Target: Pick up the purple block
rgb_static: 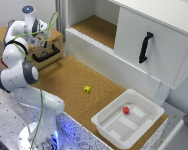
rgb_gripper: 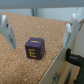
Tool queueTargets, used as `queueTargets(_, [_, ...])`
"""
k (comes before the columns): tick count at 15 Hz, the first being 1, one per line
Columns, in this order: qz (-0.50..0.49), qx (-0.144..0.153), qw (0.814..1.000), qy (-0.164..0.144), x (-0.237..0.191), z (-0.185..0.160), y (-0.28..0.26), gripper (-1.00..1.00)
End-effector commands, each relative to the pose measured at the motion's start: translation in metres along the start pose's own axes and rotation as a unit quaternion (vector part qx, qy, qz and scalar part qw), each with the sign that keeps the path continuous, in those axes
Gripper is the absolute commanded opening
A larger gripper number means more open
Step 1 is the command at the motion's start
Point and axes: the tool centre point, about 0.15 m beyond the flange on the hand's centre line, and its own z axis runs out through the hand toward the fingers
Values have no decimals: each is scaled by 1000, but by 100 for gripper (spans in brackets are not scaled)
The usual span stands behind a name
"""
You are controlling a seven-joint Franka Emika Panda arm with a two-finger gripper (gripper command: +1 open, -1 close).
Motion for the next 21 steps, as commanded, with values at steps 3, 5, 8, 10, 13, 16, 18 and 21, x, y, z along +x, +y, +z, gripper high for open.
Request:
queueTargets(3, [20, -121, 984, -131, 49, 24, -26, 100])
queueTargets(5, [31, -126, 981, -143, 49, 33, -30, 100])
queueTargets(8, [50, -103, 982, -150, 53, 40, -40, 100])
queueTargets(10, [64, -90, 981, -158, 54, 45, -41, 100])
queueTargets(13, [87, -80, 980, -163, 53, 53, -43, -100])
queueTargets(16, [91, -85, 979, -164, 54, 54, -44, -100])
queueTargets(18, [84, -104, 976, -174, 49, 56, -44, -100])
queueTargets(21, [86, -114, 974, -174, 46, 53, -41, -100])
